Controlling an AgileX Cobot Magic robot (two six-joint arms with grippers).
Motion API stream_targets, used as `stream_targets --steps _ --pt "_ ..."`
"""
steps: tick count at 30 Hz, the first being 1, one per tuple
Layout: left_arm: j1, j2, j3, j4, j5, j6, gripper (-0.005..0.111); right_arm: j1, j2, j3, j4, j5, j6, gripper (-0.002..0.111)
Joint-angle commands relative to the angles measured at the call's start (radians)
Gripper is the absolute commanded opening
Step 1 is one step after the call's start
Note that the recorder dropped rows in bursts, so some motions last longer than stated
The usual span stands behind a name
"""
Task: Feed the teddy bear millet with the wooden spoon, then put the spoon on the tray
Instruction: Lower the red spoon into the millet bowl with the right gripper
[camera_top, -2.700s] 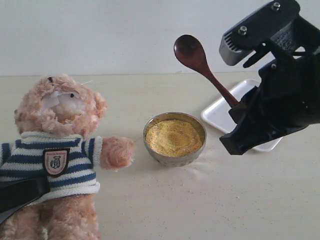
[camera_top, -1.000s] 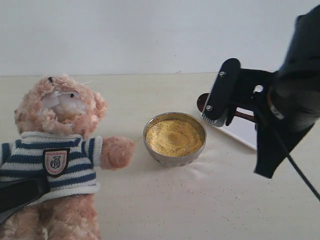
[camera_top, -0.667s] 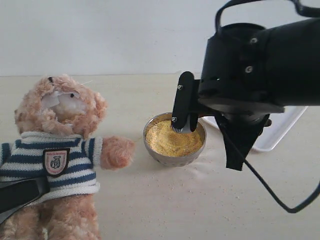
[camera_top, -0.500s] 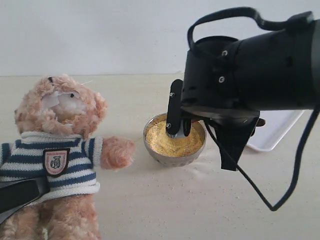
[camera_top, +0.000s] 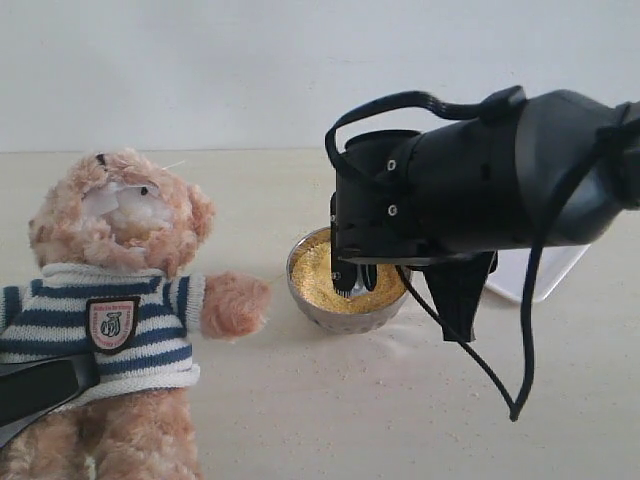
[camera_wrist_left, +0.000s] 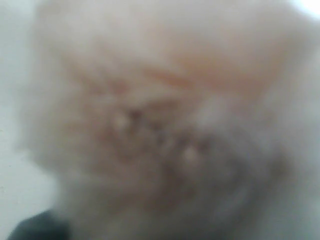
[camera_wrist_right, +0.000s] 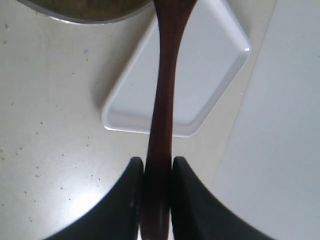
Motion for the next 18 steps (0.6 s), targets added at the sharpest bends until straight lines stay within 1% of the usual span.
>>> stream_targets --steps 1,6,18 --pt "0.003 0.0 0.005 -0.018 0.022 0.008 0.005 0.001 0.044 -0.043 -0.024 0.024 0.0 0.0" --pt "0.003 0.0 0.005 -0.018 0.022 0.008 0.005 0.001 0.099 -0.087 -0.035 0.052 -0.015 0.0" --pt "0.003 0.0 0.005 -0.018 0.025 0.008 0.005 0.001 0.144 -0.089 -0.034 0.039 -0.017 0.0"
